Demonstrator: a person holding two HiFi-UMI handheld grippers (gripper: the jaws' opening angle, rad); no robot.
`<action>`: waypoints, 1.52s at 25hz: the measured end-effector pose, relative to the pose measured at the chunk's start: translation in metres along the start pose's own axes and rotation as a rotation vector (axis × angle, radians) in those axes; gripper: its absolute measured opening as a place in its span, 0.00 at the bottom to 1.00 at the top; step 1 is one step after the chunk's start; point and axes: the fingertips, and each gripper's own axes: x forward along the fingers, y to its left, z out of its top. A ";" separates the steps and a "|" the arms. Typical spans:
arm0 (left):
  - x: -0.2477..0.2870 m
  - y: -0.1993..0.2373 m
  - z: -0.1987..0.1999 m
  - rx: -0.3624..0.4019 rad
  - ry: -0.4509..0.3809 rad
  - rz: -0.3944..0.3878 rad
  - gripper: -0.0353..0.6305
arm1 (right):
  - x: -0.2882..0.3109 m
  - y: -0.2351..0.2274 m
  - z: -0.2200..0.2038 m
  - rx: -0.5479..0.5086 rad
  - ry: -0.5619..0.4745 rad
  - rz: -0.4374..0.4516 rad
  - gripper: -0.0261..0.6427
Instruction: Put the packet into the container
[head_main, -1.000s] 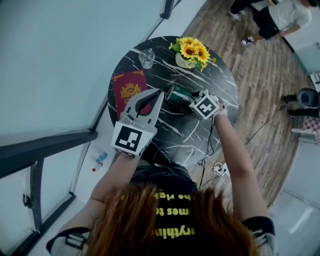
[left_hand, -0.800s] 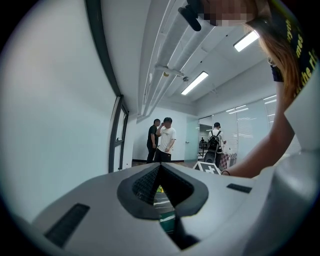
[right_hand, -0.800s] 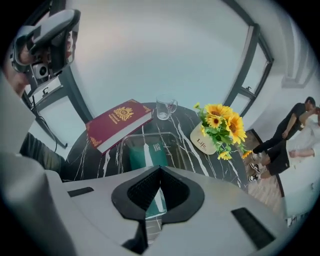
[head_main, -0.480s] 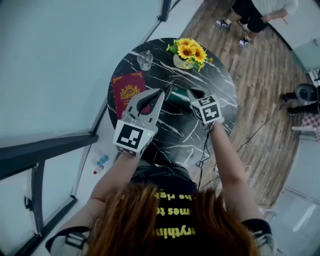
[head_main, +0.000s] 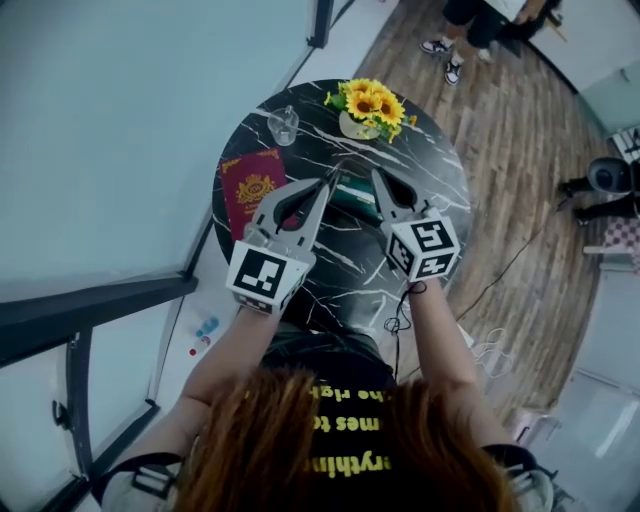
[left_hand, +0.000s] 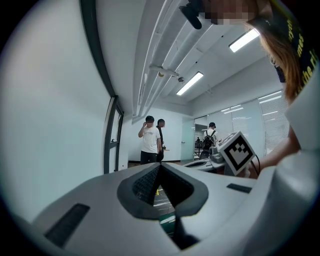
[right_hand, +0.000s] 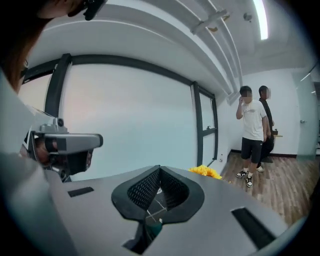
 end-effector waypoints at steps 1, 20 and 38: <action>0.000 -0.001 0.000 0.002 -0.001 -0.003 0.05 | -0.004 0.002 0.008 -0.005 -0.024 -0.006 0.06; 0.002 -0.019 0.012 0.019 -0.025 -0.031 0.06 | -0.059 0.037 0.049 0.012 -0.171 -0.024 0.06; 0.005 -0.033 0.020 0.034 -0.038 -0.057 0.05 | -0.071 0.043 0.061 -0.021 -0.180 -0.029 0.06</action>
